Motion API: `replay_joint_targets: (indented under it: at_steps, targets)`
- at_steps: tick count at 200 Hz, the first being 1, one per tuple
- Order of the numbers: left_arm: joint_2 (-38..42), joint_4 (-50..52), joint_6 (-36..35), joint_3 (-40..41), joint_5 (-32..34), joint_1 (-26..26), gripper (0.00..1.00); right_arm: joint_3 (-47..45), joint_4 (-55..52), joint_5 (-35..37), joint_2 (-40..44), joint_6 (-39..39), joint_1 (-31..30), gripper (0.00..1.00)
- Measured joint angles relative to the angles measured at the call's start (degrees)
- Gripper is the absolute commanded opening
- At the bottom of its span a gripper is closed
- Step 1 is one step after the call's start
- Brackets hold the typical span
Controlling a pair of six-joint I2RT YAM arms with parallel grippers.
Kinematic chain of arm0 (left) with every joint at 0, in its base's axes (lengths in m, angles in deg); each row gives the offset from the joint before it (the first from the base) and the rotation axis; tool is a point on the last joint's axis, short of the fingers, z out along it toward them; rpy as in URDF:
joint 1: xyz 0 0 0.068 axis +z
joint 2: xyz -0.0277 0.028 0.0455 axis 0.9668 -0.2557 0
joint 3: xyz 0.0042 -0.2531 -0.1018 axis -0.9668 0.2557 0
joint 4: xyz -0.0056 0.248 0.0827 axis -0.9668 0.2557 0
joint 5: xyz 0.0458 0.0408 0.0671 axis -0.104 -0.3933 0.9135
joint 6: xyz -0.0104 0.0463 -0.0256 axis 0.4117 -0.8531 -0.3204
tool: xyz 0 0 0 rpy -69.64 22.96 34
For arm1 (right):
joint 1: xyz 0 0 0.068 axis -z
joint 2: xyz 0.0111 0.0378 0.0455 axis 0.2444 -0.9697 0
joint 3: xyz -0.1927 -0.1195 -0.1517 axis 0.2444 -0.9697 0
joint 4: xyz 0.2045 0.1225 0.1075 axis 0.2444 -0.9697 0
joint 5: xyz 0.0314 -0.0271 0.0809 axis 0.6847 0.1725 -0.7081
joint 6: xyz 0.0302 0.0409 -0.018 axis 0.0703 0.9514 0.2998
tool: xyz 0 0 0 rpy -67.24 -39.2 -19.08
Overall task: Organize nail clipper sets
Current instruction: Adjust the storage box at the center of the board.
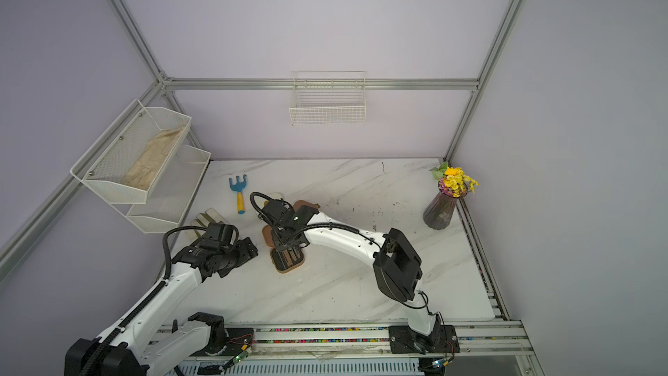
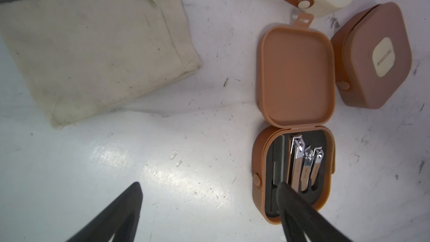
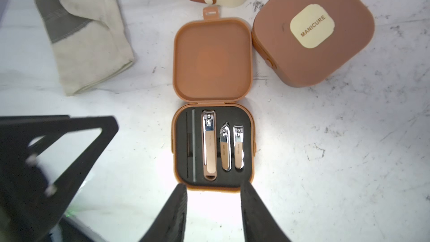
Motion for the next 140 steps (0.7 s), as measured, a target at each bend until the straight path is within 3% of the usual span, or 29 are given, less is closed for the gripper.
replay_joint_targets:
  at_steps: [29, 56, 105, 140]
  targets:
    - [-1.07, -0.48, 0.02, -4.92, -1.05, 3.13, 0.91, -8.9, 8.28, -7.98, 2.93, 4.28, -0.13, 0.32]
    - [2.19, -0.11, -0.02, -8.72, -0.76, 6.54, 0.95, -7.5, 10.51, -10.78, -2.71, 6.16, -2.78, 0.28]
    - [5.86, 3.19, -0.48, -12.66, -3.15, 13.57, 0.97, 1.88, 9.01, -8.92, -14.05, 6.4, -10.29, 0.27]
    - [6.01, 5.75, -0.7, -12.66, -5.86, 14.86, 0.97, 3.93, 6.69, -4.61, -17.88, 6.4, -11.78, 0.26]
